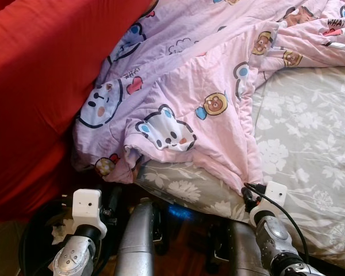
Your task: Clean up the room
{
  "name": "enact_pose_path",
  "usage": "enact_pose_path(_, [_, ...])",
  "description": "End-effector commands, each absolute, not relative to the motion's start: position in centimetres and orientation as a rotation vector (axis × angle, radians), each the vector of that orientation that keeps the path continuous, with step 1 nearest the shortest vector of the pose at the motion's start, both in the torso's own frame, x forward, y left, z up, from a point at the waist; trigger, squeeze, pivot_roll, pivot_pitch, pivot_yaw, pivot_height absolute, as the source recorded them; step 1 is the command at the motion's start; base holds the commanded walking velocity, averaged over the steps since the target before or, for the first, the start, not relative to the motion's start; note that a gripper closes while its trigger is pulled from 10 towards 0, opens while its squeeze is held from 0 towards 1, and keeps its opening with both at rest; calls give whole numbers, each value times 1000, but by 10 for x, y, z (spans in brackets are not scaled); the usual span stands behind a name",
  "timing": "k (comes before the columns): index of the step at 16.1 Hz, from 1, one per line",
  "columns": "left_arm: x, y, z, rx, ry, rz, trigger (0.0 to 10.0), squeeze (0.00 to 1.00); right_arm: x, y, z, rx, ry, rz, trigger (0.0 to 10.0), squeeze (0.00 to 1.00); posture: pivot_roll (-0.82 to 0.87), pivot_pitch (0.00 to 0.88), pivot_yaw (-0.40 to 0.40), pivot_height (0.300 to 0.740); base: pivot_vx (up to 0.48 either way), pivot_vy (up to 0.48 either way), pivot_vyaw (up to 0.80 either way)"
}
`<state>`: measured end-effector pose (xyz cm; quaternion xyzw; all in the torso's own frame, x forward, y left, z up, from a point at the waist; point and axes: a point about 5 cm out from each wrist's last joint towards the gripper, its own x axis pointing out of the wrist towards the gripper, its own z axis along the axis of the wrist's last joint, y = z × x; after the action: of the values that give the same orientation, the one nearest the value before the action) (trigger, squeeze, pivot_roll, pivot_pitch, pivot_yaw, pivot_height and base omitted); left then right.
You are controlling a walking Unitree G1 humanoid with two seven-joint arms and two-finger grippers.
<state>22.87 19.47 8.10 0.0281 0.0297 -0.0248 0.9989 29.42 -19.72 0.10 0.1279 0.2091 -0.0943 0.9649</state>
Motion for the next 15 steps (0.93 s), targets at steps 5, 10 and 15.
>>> enact_pose_path(5, [225,195,68,49,127,-49,10000,0,278,-193,-16,282,494,-203,0,0,284,472,54,641,0,0,0])
enact_pose_path(10, [233,190,60,35,133,-49,10000,0,284,-191,-11,270,471,-171,0,0,254,428,30,641,0,0,0])
enact_pose_path(15, [238,196,27,38,226,-21,10000,0,283,-190,-10,256,449,-150,0,0,211,331,0,641,0,0,0])
